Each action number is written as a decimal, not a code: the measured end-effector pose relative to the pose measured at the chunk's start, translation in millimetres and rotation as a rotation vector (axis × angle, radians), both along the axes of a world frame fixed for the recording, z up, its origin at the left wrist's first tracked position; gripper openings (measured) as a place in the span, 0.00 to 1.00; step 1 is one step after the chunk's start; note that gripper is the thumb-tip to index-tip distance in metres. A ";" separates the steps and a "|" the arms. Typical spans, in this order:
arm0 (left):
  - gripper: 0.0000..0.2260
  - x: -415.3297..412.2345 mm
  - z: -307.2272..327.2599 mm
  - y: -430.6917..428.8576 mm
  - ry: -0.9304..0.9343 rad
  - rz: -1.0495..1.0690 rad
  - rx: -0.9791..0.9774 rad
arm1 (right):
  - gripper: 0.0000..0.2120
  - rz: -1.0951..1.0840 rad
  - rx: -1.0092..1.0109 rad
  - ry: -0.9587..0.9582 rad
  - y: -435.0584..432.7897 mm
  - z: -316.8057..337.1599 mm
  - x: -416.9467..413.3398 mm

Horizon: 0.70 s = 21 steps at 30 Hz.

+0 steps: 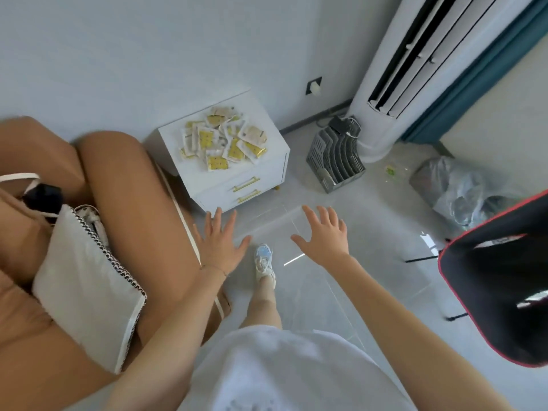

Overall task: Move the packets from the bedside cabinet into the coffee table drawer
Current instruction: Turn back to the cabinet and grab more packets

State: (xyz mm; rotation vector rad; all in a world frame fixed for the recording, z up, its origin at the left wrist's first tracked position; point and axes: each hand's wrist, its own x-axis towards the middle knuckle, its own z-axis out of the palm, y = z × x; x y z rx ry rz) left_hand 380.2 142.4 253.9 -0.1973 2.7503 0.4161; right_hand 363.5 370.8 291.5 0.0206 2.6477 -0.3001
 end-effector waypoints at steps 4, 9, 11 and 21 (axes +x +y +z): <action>0.31 -58.4 -4.6 -17.8 -0.016 0.034 -0.014 | 0.36 0.018 0.013 -0.040 -11.4 -8.0 -72.6; 0.31 -128.3 -5.2 -42.0 0.004 0.051 -0.089 | 0.36 0.070 0.017 -0.080 -28.4 -13.9 -152.0; 0.30 -150.7 -6.4 -48.5 0.013 0.077 -0.119 | 0.36 0.122 0.031 -0.094 -35.7 -15.8 -181.5; 0.30 -247.5 -34.5 -63.3 -0.106 0.262 -0.103 | 0.35 0.272 0.056 -0.187 -70.8 -60.7 -328.4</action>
